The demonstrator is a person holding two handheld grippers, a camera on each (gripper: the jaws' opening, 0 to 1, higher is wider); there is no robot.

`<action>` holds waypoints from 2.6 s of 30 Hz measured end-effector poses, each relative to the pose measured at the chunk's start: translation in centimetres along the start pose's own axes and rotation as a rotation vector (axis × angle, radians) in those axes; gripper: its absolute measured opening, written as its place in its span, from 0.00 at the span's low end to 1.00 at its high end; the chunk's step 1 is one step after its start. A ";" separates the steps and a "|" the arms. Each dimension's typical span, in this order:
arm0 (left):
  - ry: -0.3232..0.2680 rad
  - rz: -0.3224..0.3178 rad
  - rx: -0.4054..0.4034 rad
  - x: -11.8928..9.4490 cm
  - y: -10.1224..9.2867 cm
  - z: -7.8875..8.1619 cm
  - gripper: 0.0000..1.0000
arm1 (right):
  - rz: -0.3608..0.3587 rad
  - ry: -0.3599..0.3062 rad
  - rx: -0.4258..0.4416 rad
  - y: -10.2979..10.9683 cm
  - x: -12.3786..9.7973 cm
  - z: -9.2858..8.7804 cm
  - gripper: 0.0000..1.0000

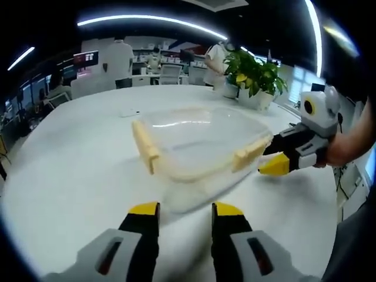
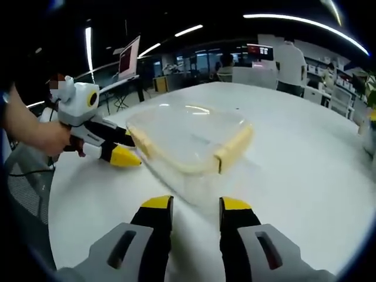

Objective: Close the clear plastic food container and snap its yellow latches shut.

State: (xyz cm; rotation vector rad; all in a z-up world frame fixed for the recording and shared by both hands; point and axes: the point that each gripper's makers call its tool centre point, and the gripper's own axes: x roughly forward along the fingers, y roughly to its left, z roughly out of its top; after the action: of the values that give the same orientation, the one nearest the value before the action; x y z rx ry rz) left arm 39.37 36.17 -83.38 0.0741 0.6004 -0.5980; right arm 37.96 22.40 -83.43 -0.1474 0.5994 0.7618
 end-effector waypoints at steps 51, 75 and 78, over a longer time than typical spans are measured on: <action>-0.077 -0.026 -0.094 -4.4 0.6 0.0 0.94 | -0.149 -0.107 0.197 1.1 -4.4 -0.3 0.95; -0.120 -0.004 -0.178 -9.1 2.1 -0.8 0.90 | -0.263 -0.154 0.330 0.8 -10.1 -1.1 0.90; -0.127 -0.005 -0.180 -9.7 2.3 -0.8 0.89 | -0.269 -0.160 0.342 1.0 -10.6 -1.1 0.90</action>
State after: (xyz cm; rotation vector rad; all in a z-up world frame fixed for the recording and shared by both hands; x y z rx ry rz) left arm 33.78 43.24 -78.92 -0.1335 0.5286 -0.5470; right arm 30.74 16.36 -78.29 0.1455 0.5356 0.3980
